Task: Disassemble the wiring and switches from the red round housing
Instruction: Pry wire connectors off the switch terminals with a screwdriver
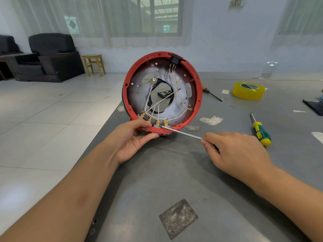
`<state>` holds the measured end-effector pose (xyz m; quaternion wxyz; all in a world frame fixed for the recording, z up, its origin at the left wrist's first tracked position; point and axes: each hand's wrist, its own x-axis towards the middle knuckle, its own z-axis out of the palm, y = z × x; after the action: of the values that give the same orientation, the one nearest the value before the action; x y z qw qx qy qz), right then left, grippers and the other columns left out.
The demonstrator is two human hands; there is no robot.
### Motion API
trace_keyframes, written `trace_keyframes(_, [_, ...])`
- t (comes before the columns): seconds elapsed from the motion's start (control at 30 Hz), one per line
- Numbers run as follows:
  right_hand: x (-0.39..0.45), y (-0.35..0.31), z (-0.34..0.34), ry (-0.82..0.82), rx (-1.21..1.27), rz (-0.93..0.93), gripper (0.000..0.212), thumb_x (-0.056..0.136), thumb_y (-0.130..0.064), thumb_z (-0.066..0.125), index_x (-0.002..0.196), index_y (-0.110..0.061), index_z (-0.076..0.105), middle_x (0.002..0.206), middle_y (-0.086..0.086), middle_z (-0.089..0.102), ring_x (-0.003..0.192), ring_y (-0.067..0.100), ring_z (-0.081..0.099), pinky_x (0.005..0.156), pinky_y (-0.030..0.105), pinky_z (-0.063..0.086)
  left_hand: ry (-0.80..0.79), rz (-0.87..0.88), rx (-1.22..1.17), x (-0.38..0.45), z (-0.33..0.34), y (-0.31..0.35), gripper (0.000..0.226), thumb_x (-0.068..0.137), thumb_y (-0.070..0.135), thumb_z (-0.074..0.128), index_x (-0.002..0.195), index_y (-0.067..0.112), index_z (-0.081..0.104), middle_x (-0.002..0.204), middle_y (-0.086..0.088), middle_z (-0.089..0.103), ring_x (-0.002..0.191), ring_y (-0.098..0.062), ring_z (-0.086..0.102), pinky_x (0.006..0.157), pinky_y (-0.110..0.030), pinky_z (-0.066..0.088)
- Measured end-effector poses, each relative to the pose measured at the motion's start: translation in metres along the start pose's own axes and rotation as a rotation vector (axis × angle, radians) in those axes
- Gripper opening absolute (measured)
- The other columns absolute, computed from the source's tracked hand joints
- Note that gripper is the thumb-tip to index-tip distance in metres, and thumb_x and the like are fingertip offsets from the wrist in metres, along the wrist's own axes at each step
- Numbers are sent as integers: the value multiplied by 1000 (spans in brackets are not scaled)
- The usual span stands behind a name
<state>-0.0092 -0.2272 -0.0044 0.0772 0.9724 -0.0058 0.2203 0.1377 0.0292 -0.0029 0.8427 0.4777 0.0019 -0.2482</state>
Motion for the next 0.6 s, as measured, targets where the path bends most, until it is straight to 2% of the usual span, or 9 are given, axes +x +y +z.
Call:
trace_keyframes(0.1, [0, 2, 1, 32, -31, -10, 43, 101, -60, 15, 100, -36, 50, 74, -9, 55, 65, 16, 60, 47, 27, 45, 4, 39, -5, 3, 2, -6, 13, 92, -14, 62, 97, -2, 64, 110, -26, 69, 106, -44, 75, 93, -56, 60])
trace_keyframes(0.2, [-1, 4, 2, 58, -63, -11, 43, 101, -60, 16, 98, -36, 52, 70, -9, 54, 59, 15, 57, 43, 23, 36, 1, 104, -34, 4, 2, -8, 53, 86, -20, 65, 129, 8, 50, 124, -30, 64, 108, -48, 74, 92, -65, 59])
trace_keyframes(0.27, [-1, 3, 3, 57, -62, -15, 42, 101, -60, 15, 99, -38, 51, 71, -10, 54, 59, 15, 58, 42, 22, 35, -10, 122, -43, 5, 0, -9, 70, 84, -21, 66, 141, 13, 44, 129, -31, 63, 109, -49, 73, 92, -67, 59])
trace_keyframes(0.37, [-1, 1, 5, 65, -57, -14, 43, 101, -61, 14, 99, -37, 50, 72, -10, 54, 61, 16, 59, 44, 24, 38, -23, 121, -50, 5, -2, -11, 76, 82, -21, 68, 145, 16, 44, 123, -27, 66, 107, -50, 73, 85, -62, 62])
trace_keyframes(0.47, [-2, 1, 4, 44, -48, -10, 44, 100, -61, 12, 102, -38, 49, 75, -11, 55, 65, 15, 61, 48, 27, 46, -40, 117, -47, 5, -3, -12, 78, 82, -20, 69, 145, 19, 44, 129, -27, 65, 107, -52, 72, 80, -59, 63])
trace_keyframes(0.57, [-1, 1, 4, 16, -24, -9, 43, 101, -61, 14, 103, -38, 50, 76, -11, 56, 67, 15, 61, 51, 30, 50, -42, 120, -51, 5, -3, -15, 74, 83, -20, 68, 141, 19, 46, 105, -22, 72, 105, -54, 73, 78, -62, 62])
trace_keyframes(0.6, [-1, 2, 4, 6, -14, -8, 42, 101, -61, 15, 104, -38, 51, 76, -11, 56, 68, 16, 61, 52, 31, 51, -44, 121, -55, 5, -4, -15, 74, 83, -21, 68, 141, 18, 46, 103, -22, 72, 104, -53, 73, 78, -62, 62])
